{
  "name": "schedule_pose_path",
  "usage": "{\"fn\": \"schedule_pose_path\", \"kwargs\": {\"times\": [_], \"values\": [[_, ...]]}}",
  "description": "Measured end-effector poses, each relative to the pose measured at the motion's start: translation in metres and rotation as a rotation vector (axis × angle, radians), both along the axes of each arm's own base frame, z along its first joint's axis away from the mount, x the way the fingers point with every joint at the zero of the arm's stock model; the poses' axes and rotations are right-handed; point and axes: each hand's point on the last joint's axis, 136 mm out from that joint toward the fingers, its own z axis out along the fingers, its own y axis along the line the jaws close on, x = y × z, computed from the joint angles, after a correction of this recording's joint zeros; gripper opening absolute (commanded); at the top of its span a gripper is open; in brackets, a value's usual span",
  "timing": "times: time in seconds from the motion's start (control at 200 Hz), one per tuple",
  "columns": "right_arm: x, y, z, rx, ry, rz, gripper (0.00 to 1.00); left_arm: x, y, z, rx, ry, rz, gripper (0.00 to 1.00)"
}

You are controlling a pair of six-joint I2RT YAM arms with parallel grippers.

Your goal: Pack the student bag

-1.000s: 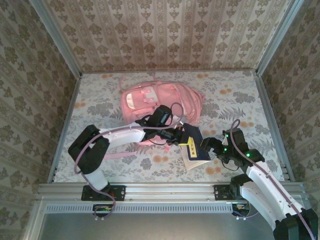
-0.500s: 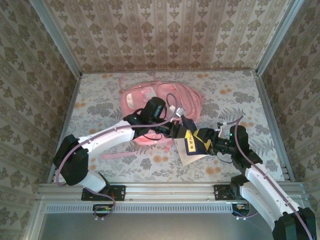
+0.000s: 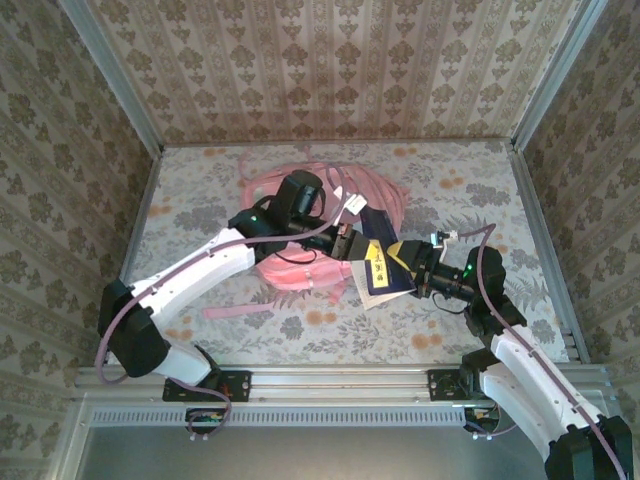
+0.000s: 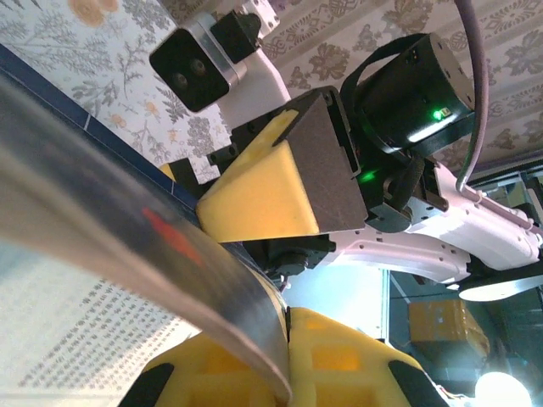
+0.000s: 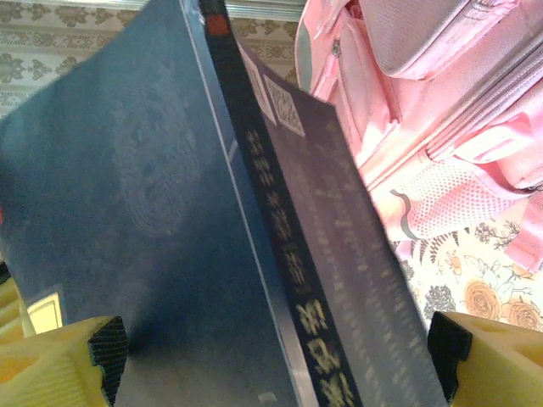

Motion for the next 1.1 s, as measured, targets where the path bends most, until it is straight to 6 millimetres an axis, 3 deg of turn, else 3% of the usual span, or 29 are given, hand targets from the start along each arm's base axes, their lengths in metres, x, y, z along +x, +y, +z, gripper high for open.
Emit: {"fn": "schedule_pose_path", "kwargs": {"times": [0.17,0.39,0.535,0.76,0.92,1.0,1.1], "values": [[0.002,0.002,0.015,0.043,-0.040,0.007,0.94,0.007,0.003,0.003,-0.005,-0.026,0.004,0.00],[0.000,0.003,0.031,0.082,-0.085,0.017,0.77,0.010,0.002,0.000,-0.005,-0.042,-0.005,0.00],[0.001,0.002,0.031,0.088,-0.078,0.009,0.55,0.015,0.005,-0.002,-0.002,-0.042,0.004,0.00],[0.004,0.001,0.025,0.058,-0.085,-0.007,0.18,0.025,0.013,-0.021,0.032,-0.014,0.039,0.00],[0.002,0.000,0.012,0.013,-0.071,-0.010,0.02,0.028,0.014,-0.038,0.069,0.017,0.059,0.50],[0.002,-0.001,0.003,-0.017,-0.056,-0.013,0.00,0.029,0.018,-0.053,0.100,0.052,0.082,0.60],[0.002,-0.003,-0.008,-0.056,-0.033,-0.017,0.00,0.042,0.031,-0.073,0.129,0.109,0.152,0.64]]}}
